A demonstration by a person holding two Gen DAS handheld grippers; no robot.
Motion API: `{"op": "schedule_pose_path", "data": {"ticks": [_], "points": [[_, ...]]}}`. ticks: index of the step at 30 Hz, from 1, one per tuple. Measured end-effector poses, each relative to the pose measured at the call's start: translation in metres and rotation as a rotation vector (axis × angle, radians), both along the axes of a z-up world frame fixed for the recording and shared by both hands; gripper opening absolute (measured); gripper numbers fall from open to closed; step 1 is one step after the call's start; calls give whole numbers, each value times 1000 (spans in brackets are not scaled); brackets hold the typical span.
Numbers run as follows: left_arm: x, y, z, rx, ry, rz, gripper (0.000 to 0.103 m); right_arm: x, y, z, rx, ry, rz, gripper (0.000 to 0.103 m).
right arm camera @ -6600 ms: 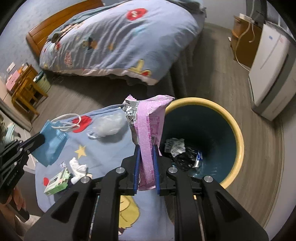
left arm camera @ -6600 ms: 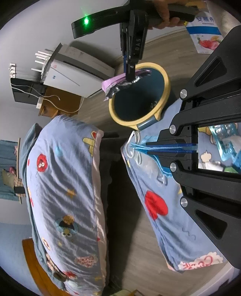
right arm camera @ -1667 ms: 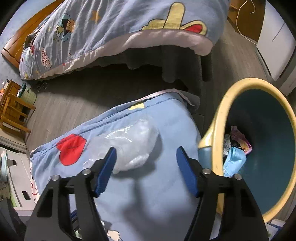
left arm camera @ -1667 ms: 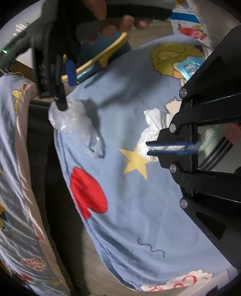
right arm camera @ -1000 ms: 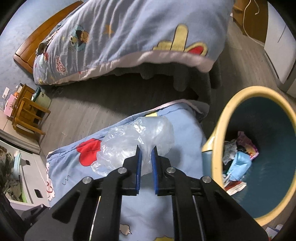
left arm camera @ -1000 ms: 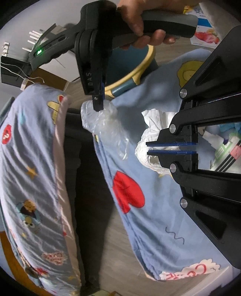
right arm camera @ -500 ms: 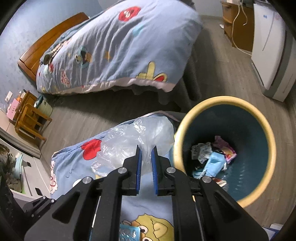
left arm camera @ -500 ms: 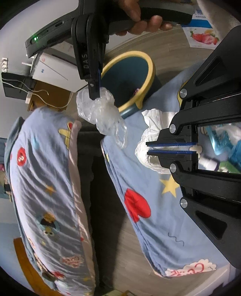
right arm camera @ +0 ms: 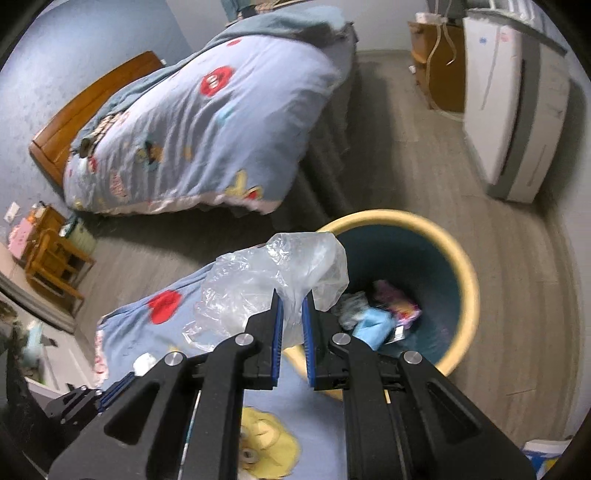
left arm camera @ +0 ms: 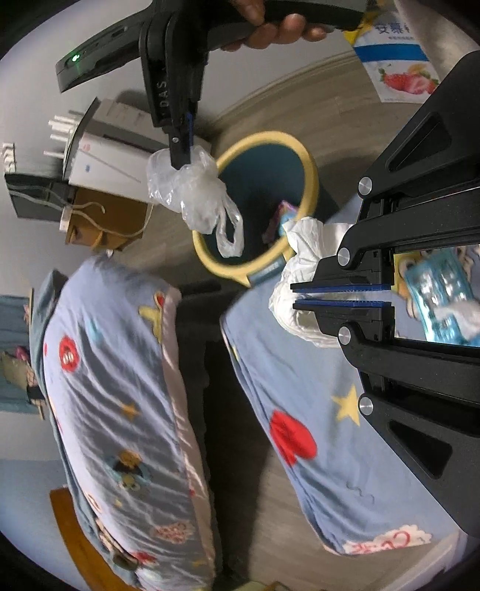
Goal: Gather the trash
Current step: 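Carry the tissue and plastic bag over the bin and open both grippers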
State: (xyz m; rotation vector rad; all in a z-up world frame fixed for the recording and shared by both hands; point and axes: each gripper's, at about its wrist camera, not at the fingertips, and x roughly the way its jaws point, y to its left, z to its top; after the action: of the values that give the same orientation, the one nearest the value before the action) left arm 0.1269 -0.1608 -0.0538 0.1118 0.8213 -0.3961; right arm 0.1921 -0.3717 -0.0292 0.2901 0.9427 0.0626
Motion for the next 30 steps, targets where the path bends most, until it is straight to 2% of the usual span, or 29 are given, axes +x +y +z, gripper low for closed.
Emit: {"op": "schedule_pose_path", "data": {"ticks": [8,16,22,28,30], "points": [[10,-47,0,-5,17,-71,4,9,-64,-4,-98,19,-105,10],[44,-95,-19,7,76,-95,4,13,-93,-38,-70,109,-157,10],[59,-123,-27,64,56,-114,4,15,-100,-48,-81,140,-172,10],[68,-138,-23,49,33,-129,4,14,-104,-51,-28,134,-199,10],[69,-140,-23,40,29,-129,9,14,-106,-50,-2,125,-204,11]]}}
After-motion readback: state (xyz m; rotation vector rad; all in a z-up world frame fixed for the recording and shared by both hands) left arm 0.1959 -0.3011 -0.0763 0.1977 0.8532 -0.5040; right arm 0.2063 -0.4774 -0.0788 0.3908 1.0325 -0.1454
